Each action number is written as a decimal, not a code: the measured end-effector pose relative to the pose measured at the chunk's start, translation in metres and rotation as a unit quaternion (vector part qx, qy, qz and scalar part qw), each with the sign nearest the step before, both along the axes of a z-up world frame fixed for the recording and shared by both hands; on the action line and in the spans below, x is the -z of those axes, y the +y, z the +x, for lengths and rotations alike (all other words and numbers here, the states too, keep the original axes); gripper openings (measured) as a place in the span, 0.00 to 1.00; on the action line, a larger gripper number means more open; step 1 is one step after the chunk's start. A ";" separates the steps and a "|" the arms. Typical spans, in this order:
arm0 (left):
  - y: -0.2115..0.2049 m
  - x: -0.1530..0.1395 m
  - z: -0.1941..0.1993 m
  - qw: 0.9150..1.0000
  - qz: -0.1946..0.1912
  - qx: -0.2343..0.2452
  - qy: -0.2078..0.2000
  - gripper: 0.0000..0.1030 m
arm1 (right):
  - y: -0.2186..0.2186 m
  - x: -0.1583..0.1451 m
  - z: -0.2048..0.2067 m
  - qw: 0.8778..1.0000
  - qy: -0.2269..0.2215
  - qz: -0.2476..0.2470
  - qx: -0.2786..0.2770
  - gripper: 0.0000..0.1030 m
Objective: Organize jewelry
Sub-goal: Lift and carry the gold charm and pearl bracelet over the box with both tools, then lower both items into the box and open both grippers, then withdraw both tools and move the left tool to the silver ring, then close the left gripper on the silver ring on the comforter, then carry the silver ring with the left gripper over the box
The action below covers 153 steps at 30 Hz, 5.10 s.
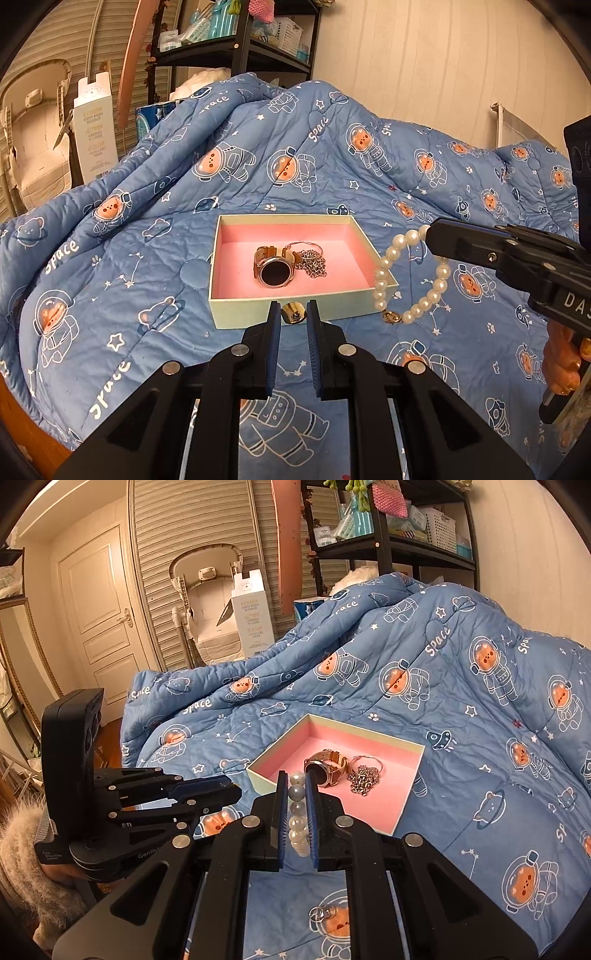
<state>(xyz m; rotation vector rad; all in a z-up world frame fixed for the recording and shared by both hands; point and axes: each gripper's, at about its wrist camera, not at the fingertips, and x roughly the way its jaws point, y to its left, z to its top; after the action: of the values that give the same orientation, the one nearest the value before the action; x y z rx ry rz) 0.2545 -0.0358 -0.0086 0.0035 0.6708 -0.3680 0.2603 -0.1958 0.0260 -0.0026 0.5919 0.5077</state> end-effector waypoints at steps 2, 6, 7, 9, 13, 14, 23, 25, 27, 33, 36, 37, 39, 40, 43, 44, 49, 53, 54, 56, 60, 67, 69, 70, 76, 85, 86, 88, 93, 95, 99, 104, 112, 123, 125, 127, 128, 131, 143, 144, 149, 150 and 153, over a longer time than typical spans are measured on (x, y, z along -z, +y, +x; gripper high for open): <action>0.000 0.001 0.009 1.000 -0.001 0.003 0.007 0.13 | -0.001 -0.001 0.011 1.000 0.004 0.000 0.002 0.10; -0.001 0.003 0.031 1.000 -0.004 0.005 0.024 0.13 | -0.006 0.000 0.032 1.000 0.013 0.006 0.012 0.10; -0.001 0.003 0.037 1.000 -0.006 0.005 0.028 0.13 | -0.006 0.000 0.037 1.000 0.016 0.007 0.014 0.10; -0.001 0.004 0.049 0.999 -0.009 0.007 0.039 0.13 | -0.007 0.002 0.047 1.000 0.023 0.010 0.014 0.10; 0.000 0.005 0.073 0.998 -0.011 0.005 0.060 0.13 | -0.003 0.009 0.065 0.999 0.035 0.004 0.014 0.10; 0.000 0.006 0.078 0.998 -0.012 0.005 0.065 0.13 | -0.003 0.012 0.069 0.999 0.041 0.005 0.014 0.10; -0.003 0.021 0.114 0.991 -0.007 0.028 0.130 0.13 | -0.009 0.032 0.106 0.994 0.102 0.042 0.016 0.10; -0.005 0.025 0.119 0.989 0.001 0.034 0.143 0.13 | -0.008 0.036 0.111 0.993 0.111 0.039 0.015 0.10; -0.009 0.028 0.122 0.988 0.007 0.041 0.152 0.13 | -0.006 0.041 0.114 0.992 0.119 0.033 0.015 0.10; -0.015 0.035 0.131 0.982 0.024 0.056 0.178 0.13 | -0.008 0.056 0.124 0.988 0.148 0.035 0.012 0.10; -0.016 0.037 0.137 0.979 0.032 0.057 0.191 0.13 | -0.008 0.061 0.130 0.986 0.164 0.040 0.008 0.10; -0.016 0.038 0.138 0.979 0.035 0.057 0.194 0.13 | -0.006 0.062 0.132 0.985 0.168 0.038 0.005 0.10; -0.018 0.040 0.142 0.976 0.041 0.059 0.203 0.13 | -0.002 0.065 0.134 0.985 0.172 0.032 0.001 0.10; -0.019 0.040 0.144 0.976 0.045 0.061 0.206 0.13 | -0.001 0.066 0.135 0.984 0.173 0.030 -0.001 0.10; -0.022 0.045 0.150 0.972 0.062 0.065 0.220 0.13 | 0.004 0.069 0.138 0.984 0.176 0.021 -0.003 0.10; -0.023 0.047 0.152 0.970 0.064 0.064 0.226 0.13 | 0.005 0.070 0.139 0.984 0.176 0.016 -0.003 0.10; -0.031 0.054 0.156 0.964 0.096 0.070 0.238 0.13 | 0.013 0.077 0.144 0.985 0.170 -0.040 0.003 0.10; -0.036 0.060 0.158 0.960 0.114 0.070 0.244 0.13 | 0.016 0.082 0.151 0.983 0.168 -0.079 0.011 0.10; -0.036 0.061 0.158 0.960 0.113 0.070 0.247 0.13 | 0.017 0.083 0.152 0.982 0.169 -0.085 0.010 0.10; -0.036 0.062 0.159 0.959 0.114 0.070 0.249 0.13 | 0.018 0.085 0.154 0.981 0.166 -0.099 0.010 0.10; -0.036 0.065 0.161 0.958 0.123 0.071 0.249 0.13 | 0.023 0.088 0.153 0.979 0.151 -0.140 0.000 0.10; -0.039 0.066 0.165 0.958 0.129 0.073 0.247 0.14 | 0.022 0.089 0.148 0.978 0.121 -0.167 -0.018 0.10; -0.041 0.067 0.165 0.957 0.135 0.073 0.245 0.16 | 0.023 0.089 0.147 0.977 0.116 -0.176 -0.024 0.10; -0.041 0.067 0.164 0.957 0.135 0.074 0.244 0.21 | 0.023 0.089 0.147 0.977 0.114 -0.180 -0.027 0.10; -0.040 0.066 0.164 0.959 0.132 0.071 0.241 0.29 | 0.022 0.085 0.146 0.978 0.096 -0.181 -0.022 0.33; -0.036 0.056 0.153 0.964 0.126 0.072 0.222 0.48 | 0.005 0.066 0.147 0.984 0.064 -0.164 0.013 0.46; -0.036 0.054 0.151 0.966 0.124 0.072 0.216 0.50 | 0.000 0.064 0.148 0.985 0.065 -0.159 0.024 0.57; -0.036 0.048 0.146 0.969 0.117 0.076 0.204 0.58 | -0.011 0.061 0.146 0.986 0.061 -0.147 0.043 0.69; -0.037 0.041 0.133 0.973 0.118 0.079 0.184 0.70 | -0.033 0.058 0.139 0.987 0.066 -0.126 0.074 0.70; -0.035 0.038 0.127 0.975 0.122 0.072 0.170 0.73 | -0.041 0.060 0.136 0.986 0.070 -0.120 0.087 0.70; -0.032 0.029 0.111 0.982 0.127 0.056 0.131 0.80 | -0.053 0.062 0.124 0.986 0.084 -0.100 0.102 0.70; -0.023 0.019 0.076 0.991 0.092 0.047 0.089 0.83 | -0.056 0.064 0.098 0.988 0.082 -0.089 0.094 0.70; -0.036 0.035 -0.001 0.993 0.078 0.069 0.048 0.83 | -0.065 0.079 0.056 0.988 0.108 -0.063 0.091 0.70; -0.071 0.070 -0.040 0.991 0.038 0.108 0.076 0.55 | -0.080 0.117 0.009 0.981 0.152 -0.021 0.116 0.70; -0.079 0.074 -0.040 0.990 0.046 0.113 0.075 0.51 | -0.083 0.122 0.002 0.980 0.157 -0.015 0.123 0.70; -0.087 0.079 -0.037 0.989 0.050 0.118 0.078 0.44 | -0.087 0.125 -0.004 0.979 0.159 -0.013 0.128 0.70; -0.090 0.081 -0.035 0.988 0.050 0.119 0.081 0.44 | -0.089 0.126 -0.007 0.978 0.160 -0.012 0.129 0.70; -0.096 0.084 -0.032 0.987 0.051 0.122 0.086 0.43 | -0.095 0.128 -0.012 0.977 0.165 -0.007 0.134 0.70; -0.104 0.089 -0.029 0.986 0.057 0.123 0.093 0.18 | -0.099 0.131 -0.015 0.975 0.172 0.000 0.139 0.70; -0.103 0.088 -0.029 0.986 0.056 0.123 0.093 0.17 | -0.098 0.132 -0.015 0.975 0.173 0.001 0.139 0.70; -0.099 0.086 -0.031 0.988 0.046 0.119 0.090 0.17 | -0.094 0.133 -0.017 0.976 0.173 0.001 0.135 0.70; -0.097 0.086 -0.032 0.988 0.043 0.117 0.090 0.17 | -0.093 0.132 -0.017 0.976 0.172 0.001 0.133 0.70; -0.090 0.084 -0.033 0.989 0.035 0.111 0.091 0.17 | -0.090 0.132 -0.018 0.978 0.168 -0.005 0.126 0.70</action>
<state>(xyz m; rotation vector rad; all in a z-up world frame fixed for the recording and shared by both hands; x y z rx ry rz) 0.2211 -0.1257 -0.0922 0.1123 0.8668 -0.5636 0.2422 -0.2854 -0.1056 0.1506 0.9114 0.2583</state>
